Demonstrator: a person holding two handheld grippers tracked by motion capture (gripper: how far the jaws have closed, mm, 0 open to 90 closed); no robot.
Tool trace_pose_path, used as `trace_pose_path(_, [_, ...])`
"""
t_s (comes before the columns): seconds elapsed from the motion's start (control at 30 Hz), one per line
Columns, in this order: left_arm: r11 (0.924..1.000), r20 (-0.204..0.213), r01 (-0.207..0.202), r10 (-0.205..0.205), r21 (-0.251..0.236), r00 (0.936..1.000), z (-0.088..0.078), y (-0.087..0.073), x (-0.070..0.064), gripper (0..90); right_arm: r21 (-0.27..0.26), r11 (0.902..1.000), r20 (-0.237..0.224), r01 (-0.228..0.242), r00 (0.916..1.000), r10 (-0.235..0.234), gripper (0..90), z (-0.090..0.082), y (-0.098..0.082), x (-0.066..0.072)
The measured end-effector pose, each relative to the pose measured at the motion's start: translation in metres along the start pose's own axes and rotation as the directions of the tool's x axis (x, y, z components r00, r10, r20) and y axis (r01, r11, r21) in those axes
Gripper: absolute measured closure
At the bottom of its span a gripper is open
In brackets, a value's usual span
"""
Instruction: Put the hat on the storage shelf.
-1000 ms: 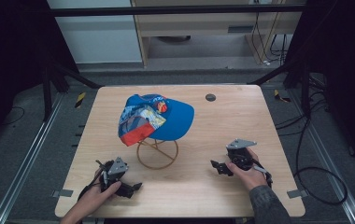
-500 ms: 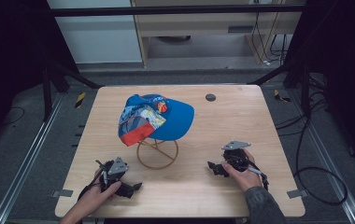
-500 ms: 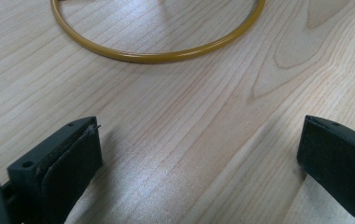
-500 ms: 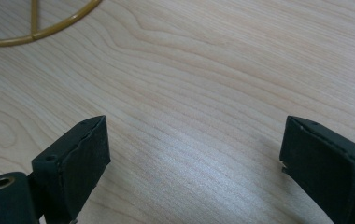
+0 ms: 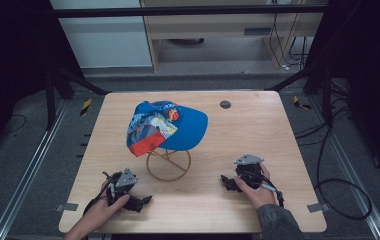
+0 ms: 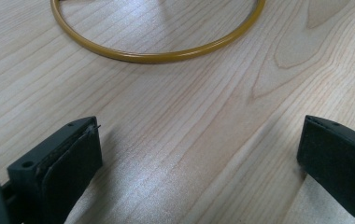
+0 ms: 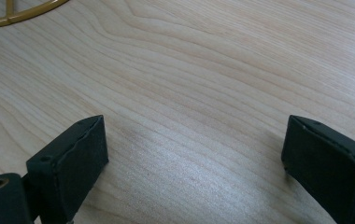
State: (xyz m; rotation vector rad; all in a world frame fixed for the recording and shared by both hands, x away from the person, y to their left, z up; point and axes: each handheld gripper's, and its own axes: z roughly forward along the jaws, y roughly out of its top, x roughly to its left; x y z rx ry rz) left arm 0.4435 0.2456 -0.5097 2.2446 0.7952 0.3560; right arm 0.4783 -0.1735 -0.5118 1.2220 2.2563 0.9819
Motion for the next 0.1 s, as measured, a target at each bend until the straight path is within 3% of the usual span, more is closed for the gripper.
trace_pose_path(0.1, [1.0,0.0,0.0,0.0,0.0,1.0,0.0,0.0,0.0,0.0,0.001,0.9999,0.011,-0.013,0.9999,0.013,7.2,-0.0003,-0.0002,0.0015])
